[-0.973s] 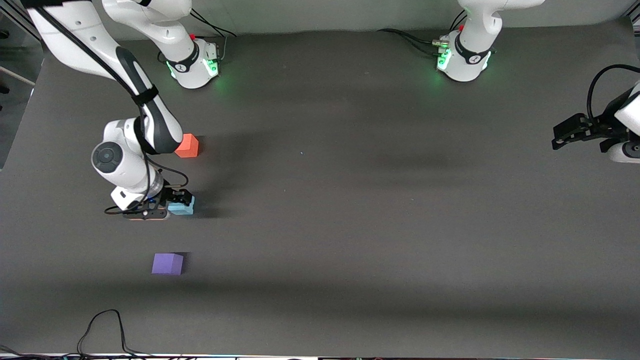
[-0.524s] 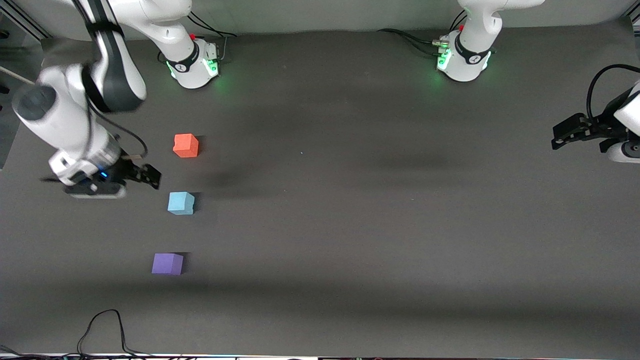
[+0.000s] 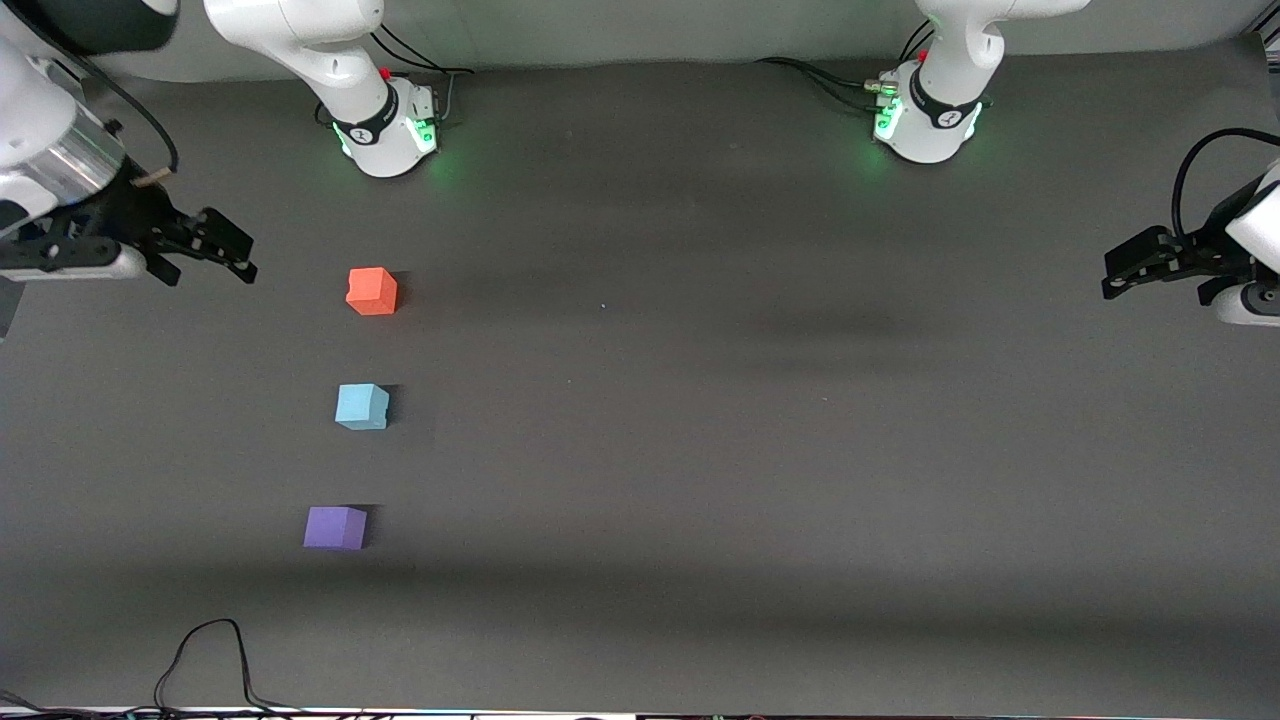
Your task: Place blue block between orange and purple blocks
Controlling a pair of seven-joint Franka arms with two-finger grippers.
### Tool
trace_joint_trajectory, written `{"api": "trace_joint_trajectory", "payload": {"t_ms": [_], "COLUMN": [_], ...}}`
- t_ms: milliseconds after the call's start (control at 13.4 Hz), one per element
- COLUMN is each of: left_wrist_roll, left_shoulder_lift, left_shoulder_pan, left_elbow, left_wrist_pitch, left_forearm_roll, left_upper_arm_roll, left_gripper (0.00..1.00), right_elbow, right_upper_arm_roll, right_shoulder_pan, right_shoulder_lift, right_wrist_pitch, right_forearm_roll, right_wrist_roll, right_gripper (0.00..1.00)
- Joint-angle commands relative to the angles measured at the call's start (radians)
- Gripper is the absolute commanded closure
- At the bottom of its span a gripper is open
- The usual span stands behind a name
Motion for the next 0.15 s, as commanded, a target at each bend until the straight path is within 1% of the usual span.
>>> {"api": "trace_joint_trajectory", "payload": {"t_ms": [0, 75], "left_wrist_roll": [0.011, 0.011], "left_shoulder_lift": [-0.009, -0.009], "left_shoulder_pan": [-0.013, -0.012], "left_elbow": [0.003, 0.003], "left_wrist_pitch": [-0.010, -0.010], "left_forearm_roll": [0.014, 0.013], "left_upper_arm_roll": [0.006, 0.004], "left_gripper": [0.00, 0.00], "right_elbow": [0.041, 0.040], "right_upper_arm_roll": [-0.007, -0.008], "right_shoulder_pan": [0.004, 0.004], "right_shoulder_lift": [0.009, 0.009], "right_wrist_pitch": [-0.069, -0.094], "right_forearm_roll": [0.027, 0.027], "right_wrist_roll": [-0.037, -0.036], "right_gripper": [0.00, 0.00]}}
